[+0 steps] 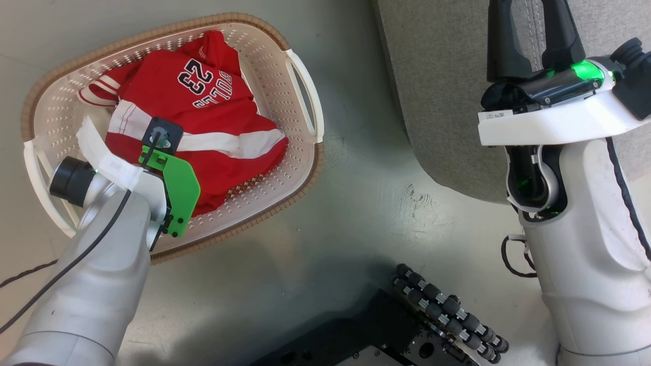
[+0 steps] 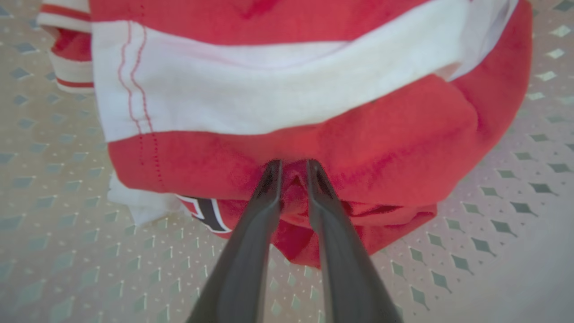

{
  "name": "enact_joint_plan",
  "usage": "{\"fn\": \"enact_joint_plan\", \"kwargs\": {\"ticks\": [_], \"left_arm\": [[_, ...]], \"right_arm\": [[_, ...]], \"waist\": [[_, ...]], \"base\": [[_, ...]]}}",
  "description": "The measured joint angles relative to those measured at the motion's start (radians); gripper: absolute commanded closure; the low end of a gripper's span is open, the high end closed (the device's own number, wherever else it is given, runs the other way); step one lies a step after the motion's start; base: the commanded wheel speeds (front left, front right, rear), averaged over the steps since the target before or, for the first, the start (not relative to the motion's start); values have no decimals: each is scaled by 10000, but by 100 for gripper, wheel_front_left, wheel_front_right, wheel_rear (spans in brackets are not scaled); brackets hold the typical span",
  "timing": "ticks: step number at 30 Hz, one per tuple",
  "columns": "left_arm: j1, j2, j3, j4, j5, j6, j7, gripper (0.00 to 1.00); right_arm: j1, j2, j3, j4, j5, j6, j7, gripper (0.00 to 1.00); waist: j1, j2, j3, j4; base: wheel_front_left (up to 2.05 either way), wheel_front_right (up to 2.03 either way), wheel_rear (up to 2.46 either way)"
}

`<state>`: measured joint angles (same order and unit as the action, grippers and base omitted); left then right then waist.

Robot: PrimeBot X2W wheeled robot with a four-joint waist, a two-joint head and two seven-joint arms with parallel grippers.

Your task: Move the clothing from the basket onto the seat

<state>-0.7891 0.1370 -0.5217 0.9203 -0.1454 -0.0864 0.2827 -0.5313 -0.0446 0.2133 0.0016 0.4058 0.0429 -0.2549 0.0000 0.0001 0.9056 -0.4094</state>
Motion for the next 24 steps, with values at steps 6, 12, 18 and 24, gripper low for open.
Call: {"fn": "enact_joint_plan", "kwargs": {"ticks": [6, 12, 18, 24], "left_arm": [[-191, -52, -10, 280, 0, 0, 81, 100], [-379, -132, -102, 464, 8, 0, -104, 100], [-447, -255, -301, 662, 52, -2, -479, 100], [-461, -443, -556, 675, 288, -27, -1005, 100]], "right_arm": [[-154, 0, 0, -63, -2, 8, 0, 0], [-154, 0, -19, -61, -2, 8, 0, 0], [-154, -2, -50, 31, -8, 8, 0, 0], [-132, -2, -236, 188, -232, 8, -2, 0]], "waist": [[0, 0, 34, 45], [0, 0, 17, 103], [0, 0, -132, 162], [0, 0, -452, 273]], "base": [[0, 0, 0], [0, 0, 0], [0, 0, 0], [0, 0, 0]]}}
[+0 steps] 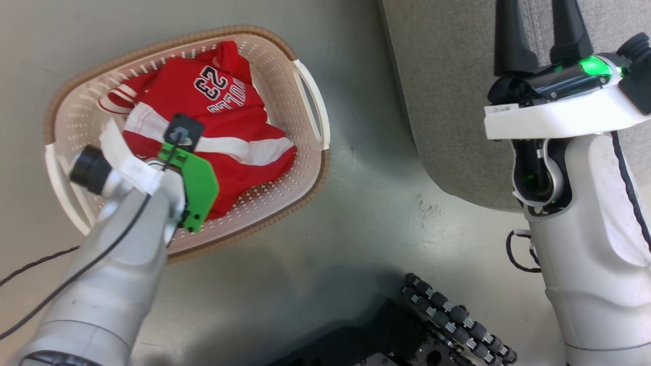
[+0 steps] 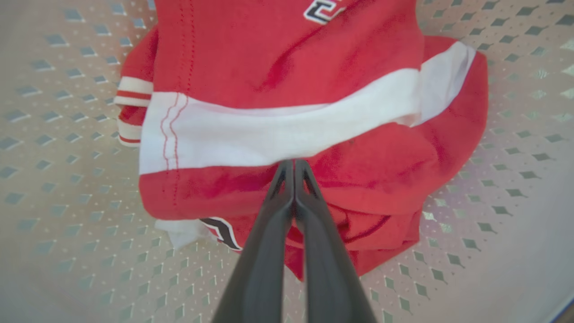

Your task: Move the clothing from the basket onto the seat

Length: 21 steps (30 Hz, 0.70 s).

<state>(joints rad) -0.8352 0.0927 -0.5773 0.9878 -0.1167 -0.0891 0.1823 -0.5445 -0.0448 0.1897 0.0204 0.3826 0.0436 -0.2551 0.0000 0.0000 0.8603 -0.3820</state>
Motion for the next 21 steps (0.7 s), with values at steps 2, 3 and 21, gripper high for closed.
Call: {"fn": "enact_joint_plan", "kwargs": {"ticks": [2, 3, 21], "left_arm": [[-3, -157, -46, -15, -4, -2, -203, 100], [-3, -201, -36, -33, -8, -2, -337, 100], [538, -479, 42, -332, -752, -98, -2470, 100]], "right_arm": [[8, 0, -144, 90, -155, 2, 0, 0], [13, -4, -192, 140, -205, 4, 0, 0], [1176, 0, -690, 1241, -991, 265, 2, 0]], "waist": [[0, 0, -130, 73], [0, 0, -199, 115], [0, 0, -2313, 973]], "base": [[0, 0, 0], [0, 0, 0], [0, 0, 0]]}}
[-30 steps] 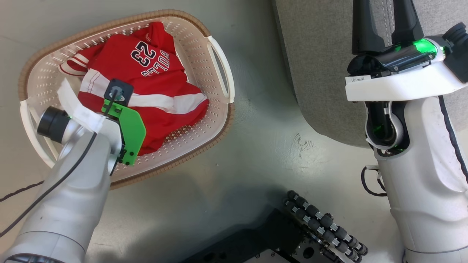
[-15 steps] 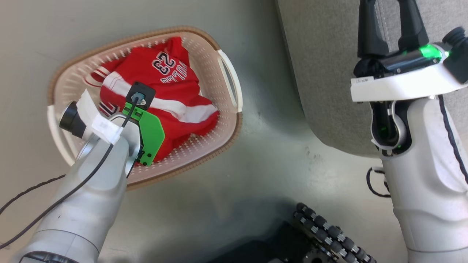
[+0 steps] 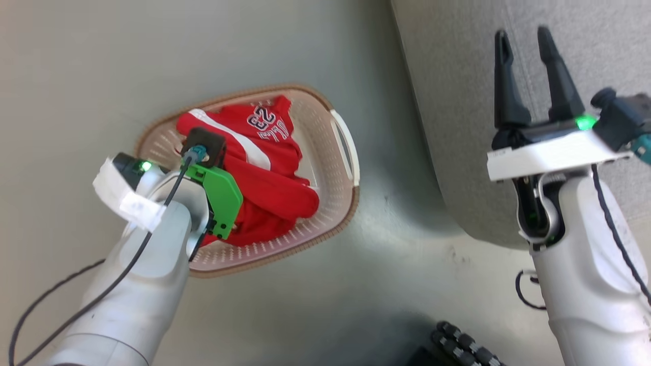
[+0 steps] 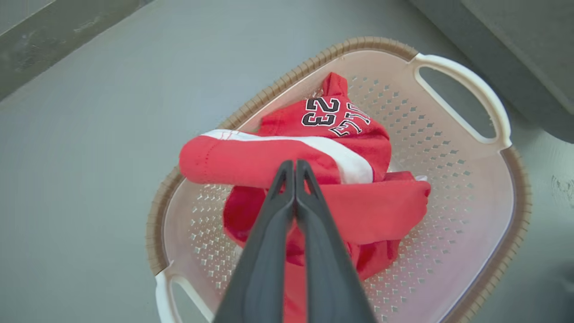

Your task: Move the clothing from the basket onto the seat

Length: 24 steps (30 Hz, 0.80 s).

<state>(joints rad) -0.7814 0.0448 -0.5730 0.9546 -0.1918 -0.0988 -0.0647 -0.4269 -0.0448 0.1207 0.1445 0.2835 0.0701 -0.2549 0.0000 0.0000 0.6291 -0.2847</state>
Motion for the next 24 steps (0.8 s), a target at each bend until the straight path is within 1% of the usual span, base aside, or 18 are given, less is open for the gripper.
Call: {"fn": "enact_joint_plan", "kwargs": {"ticks": [3, 8, 10, 11, 14, 24], "left_arm": [[145, -19, 54, -121, -328, -33, -307, 100], [266, -46, 25, -408, -568, -71, -771, 100], [388, -44, -100, -732, -968, -157, -949, 100], [388, -44, -100, -732, -968, -157, -949, 100], [671, -67, -272, -1175, -1687, -222, -1049, 100], [1103, -75, -991, -1941, -2792, -245, -1133, 100]], "right_arm": [[259, -6, -75, 171, -102, 35, 0, 0], [583, -165, -119, 416, -341, 104, 0, 0], [723, -234, -144, 510, -399, 136, 0, 0], [723, -234, -144, 510, -399, 136, 0, 0], [927, -255, -140, 631, -464, 178, 0, 0], [1383, -265, 176, 1074, -608, 341, 0, 0]], "waist": [[0, 0, -405, 130], [0, 0, -1095, 356], [0, 0, -1375, 451], [0, 0, -1375, 451], [-1, 0, -1796, 596], [-1, 0, -3225, 1030]], "base": [[0, 0, 0], [0, 0, 0], [0, 0, 0], [0, 0, 0], [0, 0, 0], [0, 0, 0]]}}
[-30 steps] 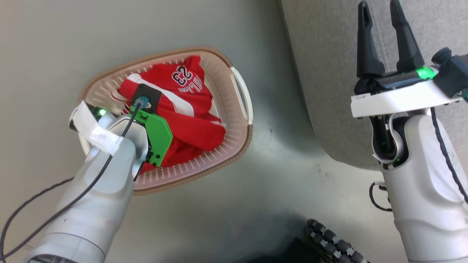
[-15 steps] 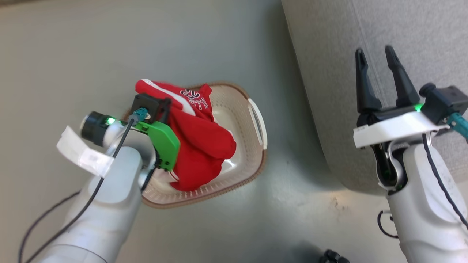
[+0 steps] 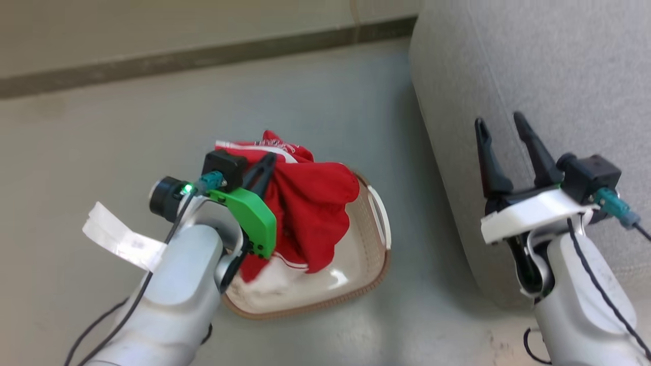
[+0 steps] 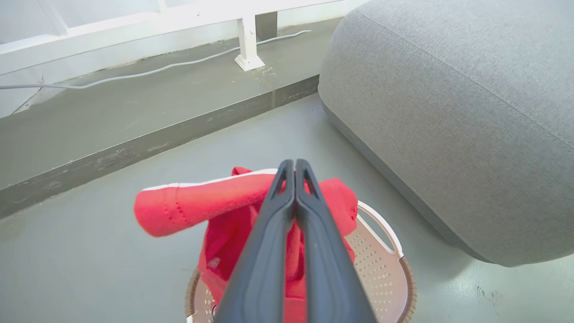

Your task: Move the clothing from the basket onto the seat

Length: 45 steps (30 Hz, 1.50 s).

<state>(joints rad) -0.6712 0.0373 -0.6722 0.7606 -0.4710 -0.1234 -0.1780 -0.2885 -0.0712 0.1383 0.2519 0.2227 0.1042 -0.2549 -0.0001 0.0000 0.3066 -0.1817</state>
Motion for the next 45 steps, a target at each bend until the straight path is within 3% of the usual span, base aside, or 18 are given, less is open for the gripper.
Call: {"fn": "enact_joint_plan", "kwargs": {"ticks": [6, 22, 45], "left_arm": [[179, 0, -493, -673, -769, -6, 100, 100], [387, 0, -848, -1220, -1459, 40, 288, 100], [600, 0, -1432, -1726, -1990, 596, 564, 100]], "right_arm": [[601, -73, 8, 240, -25, 4, 0, 0], [1646, 12, 717, 619, -25, 98, 0, 0], [2120, 96, 2913, 456, 107, 190, 2, 0]], "waist": [[0, 0, -968, 255], [0, 0, -2481, 695], [0, 0, -3233, 978]], "base": [[0, 0, 0], [0, 0, 0], [0, 0, 0]]}}
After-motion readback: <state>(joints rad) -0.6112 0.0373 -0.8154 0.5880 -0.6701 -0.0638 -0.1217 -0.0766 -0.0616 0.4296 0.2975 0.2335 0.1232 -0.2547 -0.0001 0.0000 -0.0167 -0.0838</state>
